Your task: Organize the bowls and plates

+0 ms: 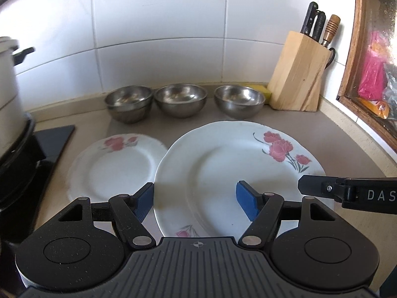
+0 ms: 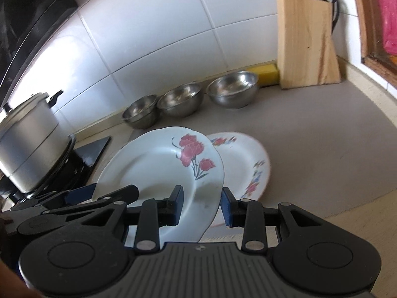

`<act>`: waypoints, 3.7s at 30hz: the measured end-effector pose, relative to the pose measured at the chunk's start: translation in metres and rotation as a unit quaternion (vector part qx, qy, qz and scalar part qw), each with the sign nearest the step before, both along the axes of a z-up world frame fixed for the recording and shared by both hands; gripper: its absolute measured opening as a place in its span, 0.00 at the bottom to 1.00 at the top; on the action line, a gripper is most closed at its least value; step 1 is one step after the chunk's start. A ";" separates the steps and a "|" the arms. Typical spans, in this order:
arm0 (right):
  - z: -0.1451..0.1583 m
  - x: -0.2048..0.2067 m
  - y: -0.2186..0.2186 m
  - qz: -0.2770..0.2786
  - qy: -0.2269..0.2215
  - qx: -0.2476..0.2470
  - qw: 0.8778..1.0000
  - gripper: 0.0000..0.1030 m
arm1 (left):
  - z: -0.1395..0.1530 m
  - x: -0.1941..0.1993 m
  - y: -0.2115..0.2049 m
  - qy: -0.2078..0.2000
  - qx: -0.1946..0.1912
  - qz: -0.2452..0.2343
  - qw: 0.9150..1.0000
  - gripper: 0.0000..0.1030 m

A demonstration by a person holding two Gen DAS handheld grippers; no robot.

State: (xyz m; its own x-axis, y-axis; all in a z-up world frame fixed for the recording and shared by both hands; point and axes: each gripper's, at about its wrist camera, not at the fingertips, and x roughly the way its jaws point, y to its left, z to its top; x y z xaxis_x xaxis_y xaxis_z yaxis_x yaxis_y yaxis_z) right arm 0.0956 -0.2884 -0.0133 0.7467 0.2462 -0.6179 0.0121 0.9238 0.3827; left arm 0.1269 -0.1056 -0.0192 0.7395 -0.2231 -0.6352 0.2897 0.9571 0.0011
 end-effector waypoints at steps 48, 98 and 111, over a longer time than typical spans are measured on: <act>-0.036 0.069 -0.015 0.002 0.038 -0.096 0.995 0.17 | -0.049 0.076 -0.038 0.052 -0.005 0.007 0.999 0.69; -0.005 0.068 0.050 0.145 0.006 -0.091 0.985 0.24 | -0.009 0.017 0.054 0.009 0.052 0.137 0.989 0.78; 0.010 0.095 0.097 0.233 -0.032 -0.106 0.966 0.29 | 0.006 0.021 0.090 -0.007 0.064 0.216 0.974 0.81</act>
